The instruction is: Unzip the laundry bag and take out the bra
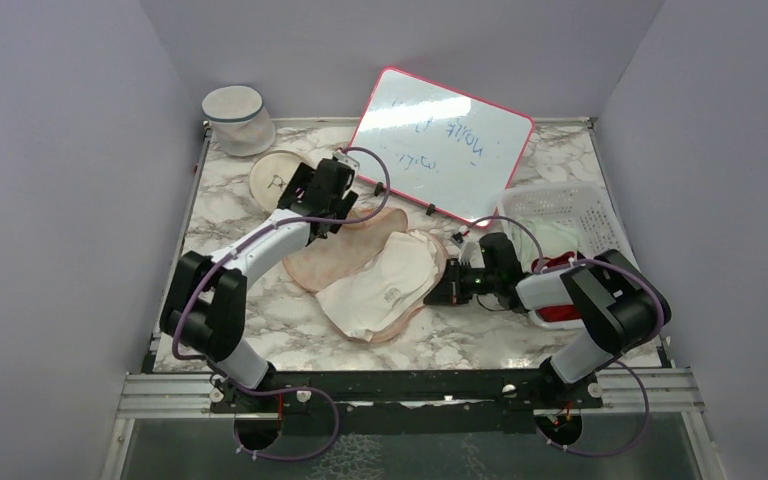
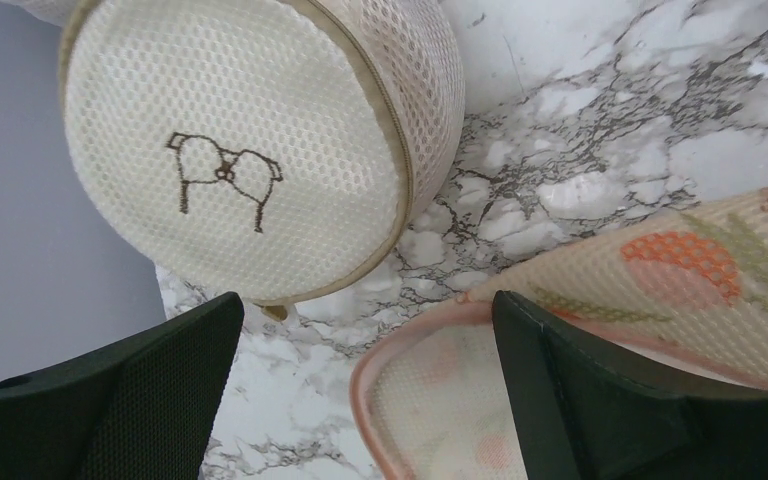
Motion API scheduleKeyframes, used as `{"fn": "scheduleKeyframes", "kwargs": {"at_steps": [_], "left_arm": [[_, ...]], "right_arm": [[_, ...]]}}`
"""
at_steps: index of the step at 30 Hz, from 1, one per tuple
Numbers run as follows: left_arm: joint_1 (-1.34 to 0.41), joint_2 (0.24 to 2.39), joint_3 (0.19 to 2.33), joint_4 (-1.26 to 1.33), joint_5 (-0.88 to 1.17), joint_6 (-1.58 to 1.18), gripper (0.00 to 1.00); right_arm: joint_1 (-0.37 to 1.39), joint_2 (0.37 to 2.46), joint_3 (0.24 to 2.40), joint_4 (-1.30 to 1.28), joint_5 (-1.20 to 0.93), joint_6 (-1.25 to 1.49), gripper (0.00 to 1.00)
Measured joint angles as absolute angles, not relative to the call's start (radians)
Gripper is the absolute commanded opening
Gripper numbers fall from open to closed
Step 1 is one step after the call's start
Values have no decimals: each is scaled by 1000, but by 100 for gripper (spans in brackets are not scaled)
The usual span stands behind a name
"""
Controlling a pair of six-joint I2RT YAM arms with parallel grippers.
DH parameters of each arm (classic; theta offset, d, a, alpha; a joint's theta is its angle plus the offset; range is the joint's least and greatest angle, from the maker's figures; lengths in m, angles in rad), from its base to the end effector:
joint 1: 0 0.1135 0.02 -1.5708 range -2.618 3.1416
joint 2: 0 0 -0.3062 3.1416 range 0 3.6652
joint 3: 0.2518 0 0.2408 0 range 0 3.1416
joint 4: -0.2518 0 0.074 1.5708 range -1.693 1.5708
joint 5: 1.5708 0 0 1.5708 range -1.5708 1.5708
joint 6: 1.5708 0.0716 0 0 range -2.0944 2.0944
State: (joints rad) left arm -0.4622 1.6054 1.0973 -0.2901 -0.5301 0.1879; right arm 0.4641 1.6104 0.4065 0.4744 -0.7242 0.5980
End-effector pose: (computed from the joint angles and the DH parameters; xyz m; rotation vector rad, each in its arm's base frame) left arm 0.3368 -0.1274 0.2612 0.4871 2.2297 0.4838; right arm 0.2175 0.1619 0.1382 -0.2484 2.4535 1.3450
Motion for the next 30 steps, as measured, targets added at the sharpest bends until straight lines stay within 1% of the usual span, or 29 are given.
{"fn": "scheduleKeyframes", "kwargs": {"at_steps": [5, 10, 11, 12, 13, 15, 17, 19, 22, 25, 28, 29, 30], "left_arm": [[-472, 1481, 1078, -271, -494, 171, 88], [-506, 1392, 1069, -235, -381, 167, 87], [-527, 1383, 1068, -229, -332, 168, 90], [-548, 1376, 1062, -221, -278, 171, 97], [-569, 1367, 1050, -206, -237, 175, 99], [-627, 1330, 998, -163, -135, 193, 99], [-690, 1290, 943, -128, -76, 212, 98], [-748, 1279, 919, -105, -50, 237, 96], [-774, 1320, 923, -77, -54, 254, 95], [-770, 1428, 973, -83, -122, 261, 88], [-743, 1558, 1057, -115, -197, 241, 73], [-712, 1604, 1093, -132, -203, 218, 70], [-679, 1634, 1118, -145, -204, 199, 69]], "right_arm": [[464, 1573, 410, 374, -727, 523, 1], [464, 1533, 414, 315, -736, 498, 1], [464, 1526, 418, 303, -736, 495, 1], [464, 1519, 422, 292, -738, 492, 1], [464, 1510, 427, 284, -739, 492, 1], [464, 1499, 440, 264, -742, 488, 1], [464, 1494, 455, 248, -747, 484, 1], [464, 1491, 462, 234, -751, 478, 1], [464, 1484, 462, 218, -757, 472, 1], [464, 1479, 461, 201, -771, 465, 1], [464, 1467, 453, 179, -783, 461, 1], [464, 1461, 450, 171, -788, 459, 1], [464, 1456, 447, 161, -794, 457, 1]]}}
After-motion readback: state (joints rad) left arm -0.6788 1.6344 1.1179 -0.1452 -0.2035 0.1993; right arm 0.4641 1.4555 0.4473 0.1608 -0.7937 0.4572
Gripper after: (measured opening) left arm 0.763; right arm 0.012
